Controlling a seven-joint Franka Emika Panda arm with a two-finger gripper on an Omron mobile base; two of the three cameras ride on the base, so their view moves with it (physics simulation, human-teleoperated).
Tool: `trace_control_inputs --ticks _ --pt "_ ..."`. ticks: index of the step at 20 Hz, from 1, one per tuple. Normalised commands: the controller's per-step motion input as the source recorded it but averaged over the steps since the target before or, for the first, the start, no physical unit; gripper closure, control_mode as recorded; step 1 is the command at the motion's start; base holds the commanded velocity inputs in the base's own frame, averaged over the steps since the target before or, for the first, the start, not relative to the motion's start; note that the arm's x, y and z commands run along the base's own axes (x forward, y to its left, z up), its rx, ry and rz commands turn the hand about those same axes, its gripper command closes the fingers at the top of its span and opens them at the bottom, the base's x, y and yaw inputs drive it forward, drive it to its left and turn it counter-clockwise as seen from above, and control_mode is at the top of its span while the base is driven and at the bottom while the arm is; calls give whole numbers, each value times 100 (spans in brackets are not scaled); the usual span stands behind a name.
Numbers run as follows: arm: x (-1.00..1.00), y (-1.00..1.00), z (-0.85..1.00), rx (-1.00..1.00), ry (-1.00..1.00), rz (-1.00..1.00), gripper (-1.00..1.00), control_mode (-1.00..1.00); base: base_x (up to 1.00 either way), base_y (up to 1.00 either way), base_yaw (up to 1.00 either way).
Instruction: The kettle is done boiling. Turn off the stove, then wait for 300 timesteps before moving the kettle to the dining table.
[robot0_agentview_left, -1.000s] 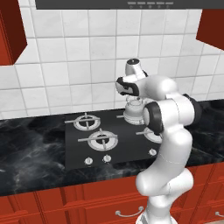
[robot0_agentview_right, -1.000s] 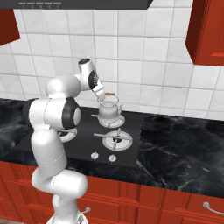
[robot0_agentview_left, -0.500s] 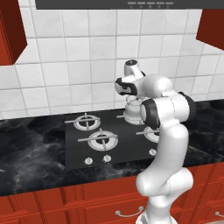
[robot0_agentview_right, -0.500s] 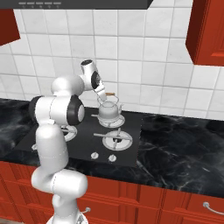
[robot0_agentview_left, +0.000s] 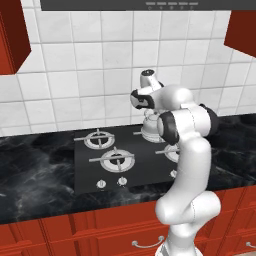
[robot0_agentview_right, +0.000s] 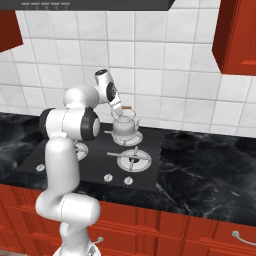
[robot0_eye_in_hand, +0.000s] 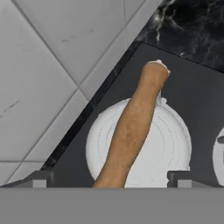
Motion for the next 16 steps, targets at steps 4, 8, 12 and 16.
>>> trace_control_inputs --ticks 4,8,12,16 --pt "24 -3 0 0 2 -2 -100 -100 0 0 0" --pt "24 -2 -3 0 3 -1 -100 -100 0 0 0" --pt "15 -3 -10 0 3 -1 -100 -100 0 0 0" --pt "0 0 -14 0 3 0 -100 -100 0 0 0"
